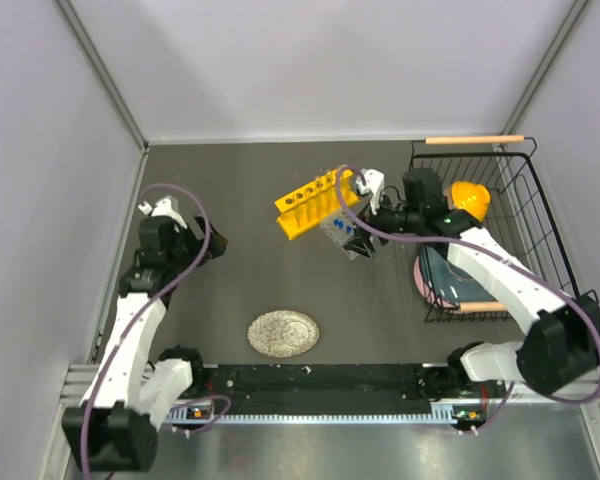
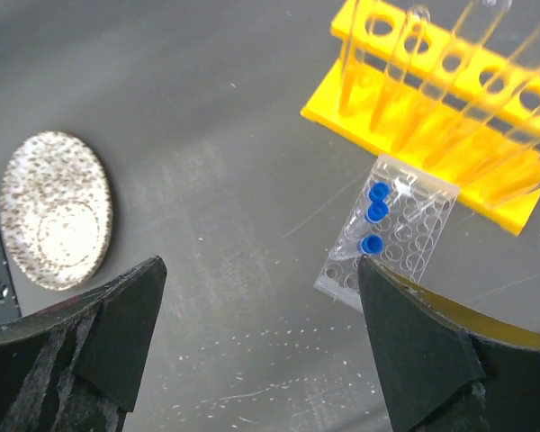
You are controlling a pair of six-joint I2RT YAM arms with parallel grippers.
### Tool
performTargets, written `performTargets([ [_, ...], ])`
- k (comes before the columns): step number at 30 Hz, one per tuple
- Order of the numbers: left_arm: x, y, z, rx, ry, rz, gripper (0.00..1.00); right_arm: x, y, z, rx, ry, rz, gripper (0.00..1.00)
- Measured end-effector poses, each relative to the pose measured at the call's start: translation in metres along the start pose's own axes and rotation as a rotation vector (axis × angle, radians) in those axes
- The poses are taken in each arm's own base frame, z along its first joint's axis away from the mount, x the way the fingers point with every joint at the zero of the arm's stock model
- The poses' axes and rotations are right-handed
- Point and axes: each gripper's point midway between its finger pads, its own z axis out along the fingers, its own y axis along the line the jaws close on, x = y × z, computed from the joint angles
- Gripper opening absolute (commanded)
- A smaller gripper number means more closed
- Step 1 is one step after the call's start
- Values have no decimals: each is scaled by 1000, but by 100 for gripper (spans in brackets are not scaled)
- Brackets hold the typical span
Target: Organize the chemistry lab equipment
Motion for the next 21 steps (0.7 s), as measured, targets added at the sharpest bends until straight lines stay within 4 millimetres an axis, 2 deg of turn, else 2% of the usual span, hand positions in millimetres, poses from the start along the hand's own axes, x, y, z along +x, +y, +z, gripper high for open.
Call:
performTargets([
  [4, -10, 29, 26, -76, 97, -145, 93, -16, 12, -25, -23, -79, -45, 91],
  [7, -24, 41, 48, -125, 142, -192, 90, -10, 7, -36, -24, -98, -18, 91],
  [12, -59, 64, 89, -227, 165, -193, 69, 10, 7, -38, -50, -81, 49, 91],
  [13, -67, 70, 98, -252, 170, -186, 61, 12, 8, -38, -59, -80, 54, 91],
  [17, -87, 99, 139, -341, 227, -152, 51, 17, 16, -41, -86, -86, 64, 91],
  [21, -79, 130, 171, -417, 307, -120, 43, 15, 21, -46, -100, -108, 57, 92],
])
